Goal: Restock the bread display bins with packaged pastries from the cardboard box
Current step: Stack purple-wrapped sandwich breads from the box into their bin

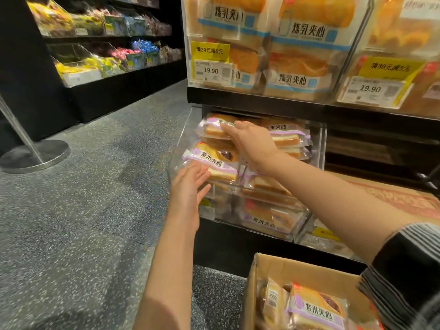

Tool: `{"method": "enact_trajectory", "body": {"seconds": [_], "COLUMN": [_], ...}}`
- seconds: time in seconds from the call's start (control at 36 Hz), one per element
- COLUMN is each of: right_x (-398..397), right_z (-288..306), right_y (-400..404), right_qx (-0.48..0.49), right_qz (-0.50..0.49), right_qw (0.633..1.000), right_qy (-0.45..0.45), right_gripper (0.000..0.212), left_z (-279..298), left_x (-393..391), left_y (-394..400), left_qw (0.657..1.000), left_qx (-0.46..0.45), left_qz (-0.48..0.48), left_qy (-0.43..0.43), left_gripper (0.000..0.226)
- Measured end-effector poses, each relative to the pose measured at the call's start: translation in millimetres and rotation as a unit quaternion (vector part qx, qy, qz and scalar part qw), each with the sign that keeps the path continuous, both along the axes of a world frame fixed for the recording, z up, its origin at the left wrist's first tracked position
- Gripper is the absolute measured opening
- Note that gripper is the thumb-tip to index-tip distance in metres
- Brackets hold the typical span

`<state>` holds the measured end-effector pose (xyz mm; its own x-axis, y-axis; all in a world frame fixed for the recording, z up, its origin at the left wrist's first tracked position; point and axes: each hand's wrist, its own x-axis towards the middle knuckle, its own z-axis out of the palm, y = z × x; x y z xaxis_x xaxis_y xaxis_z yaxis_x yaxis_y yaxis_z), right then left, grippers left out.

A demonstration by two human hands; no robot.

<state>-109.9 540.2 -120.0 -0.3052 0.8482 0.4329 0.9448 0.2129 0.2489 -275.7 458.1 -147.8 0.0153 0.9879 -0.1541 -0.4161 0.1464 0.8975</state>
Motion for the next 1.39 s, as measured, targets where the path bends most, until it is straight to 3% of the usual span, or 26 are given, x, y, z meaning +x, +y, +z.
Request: {"method": "enact_trajectory", "body": {"seconds": [0.14,0.44,0.56,0.67,0.78,0.86,0.94,1.0,1.17,1.31,1.39], "right_x": [-23,-25,-23,-21,-12,-2,11,21,53,83,99], "right_z": [3,11,11,4,2,4,4,1,-25,-63,-85], "right_y": [28,30,14,-23,-71,-110,-148,-173,-234,-274,-296], "right_qx": [-0.101,-0.179,-0.133,-0.075,-0.075,-0.098,-0.104,-0.112,-0.161,-0.25,-0.299], "right_qz": [-0.048,-0.137,-0.124,-0.042,0.003,0.02,0.027,0.02,0.011,-0.048,-0.062], "right_qw": [0.99,0.974,0.982,0.993,0.986,0.976,0.968,0.958,0.93,0.919,0.909], "right_qy": [0.092,0.018,0.045,0.078,0.148,0.193,0.226,0.263,0.33,0.3,0.282], "right_gripper": [0.046,0.059,0.068,0.063,0.041,0.032,0.027,0.025,0.026,0.025,0.023], "left_z": [-7,-4,2,2,-5,-19,-27,-28,-28,-47,-61], "left_x": [-4,-9,-12,-9,1,9,15,22,61,93,106], "left_y": [8,1,-4,-8,-10,-11,-23,-35,-70,-99,-115], "left_qw": [1.0,1.0,1.0,0.998,0.974,0.933,0.838,0.78,0.652,0.568,0.491], "left_qx": [-0.011,-0.025,-0.022,0.01,0.052,0.071,0.116,0.144,0.212,0.24,0.255], "left_qz": [0.006,0.01,0.009,-0.001,-0.049,-0.11,-0.209,-0.271,-0.404,-0.486,-0.526], "left_qy": [-0.025,-0.008,0.003,0.066,0.216,0.336,0.49,0.546,0.606,0.619,0.646], "left_gripper": [0.025,0.015,0.01,0.014,0.019,0.014,0.006,0.011,0.025,0.034,0.039]}}
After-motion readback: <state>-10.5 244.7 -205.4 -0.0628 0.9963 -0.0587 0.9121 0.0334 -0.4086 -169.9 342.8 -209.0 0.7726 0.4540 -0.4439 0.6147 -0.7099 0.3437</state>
